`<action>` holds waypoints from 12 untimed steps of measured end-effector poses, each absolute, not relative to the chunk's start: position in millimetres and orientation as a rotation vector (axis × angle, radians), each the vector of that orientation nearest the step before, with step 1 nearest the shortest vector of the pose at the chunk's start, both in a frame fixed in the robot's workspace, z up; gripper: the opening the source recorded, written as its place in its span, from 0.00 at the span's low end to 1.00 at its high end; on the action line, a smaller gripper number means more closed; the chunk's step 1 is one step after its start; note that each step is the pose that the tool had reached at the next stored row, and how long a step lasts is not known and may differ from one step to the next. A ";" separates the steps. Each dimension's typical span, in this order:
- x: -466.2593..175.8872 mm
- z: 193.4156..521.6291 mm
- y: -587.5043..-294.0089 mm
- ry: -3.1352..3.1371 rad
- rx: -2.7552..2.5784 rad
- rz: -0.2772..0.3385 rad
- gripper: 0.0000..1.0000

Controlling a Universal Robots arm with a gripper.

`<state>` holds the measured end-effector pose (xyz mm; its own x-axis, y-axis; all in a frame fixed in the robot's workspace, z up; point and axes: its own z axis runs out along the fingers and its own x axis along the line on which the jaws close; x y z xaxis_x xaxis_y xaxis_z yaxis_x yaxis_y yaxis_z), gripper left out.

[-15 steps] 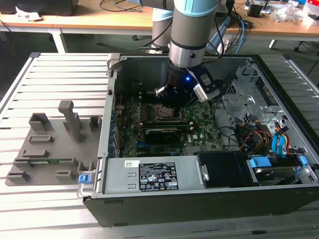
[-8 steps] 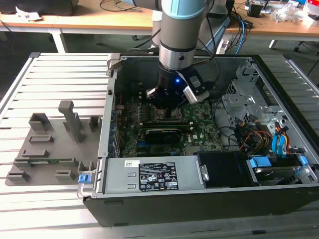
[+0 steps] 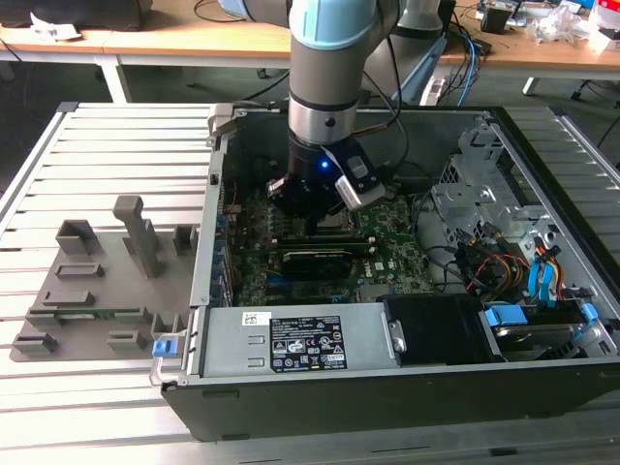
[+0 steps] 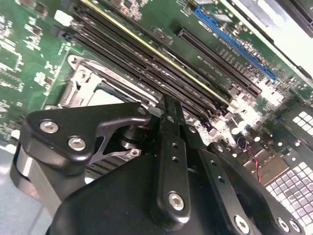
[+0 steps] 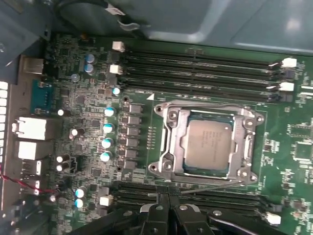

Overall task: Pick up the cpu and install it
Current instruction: 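Install the second cpu locking lever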

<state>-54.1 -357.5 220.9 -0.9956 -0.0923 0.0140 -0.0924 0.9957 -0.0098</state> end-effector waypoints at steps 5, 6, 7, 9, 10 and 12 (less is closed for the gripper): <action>-62.0 216.2 -357.2 -3.125 0.144 0.009 0.11; -63.0 214.7 -356.7 -3.125 0.145 0.009 0.11; -64.2 213.8 -356.2 -3.125 0.144 0.009 0.11; -66.3 212.0 -355.0 -3.125 0.145 0.008 0.11; -66.8 210.9 -354.5 -3.125 0.145 0.007 0.11; -66.8 208.3 -351.2 -3.125 0.145 -0.001 0.11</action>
<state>-66.8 -351.2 208.3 -0.9956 -0.0929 0.0129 -0.0929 0.9957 0.0013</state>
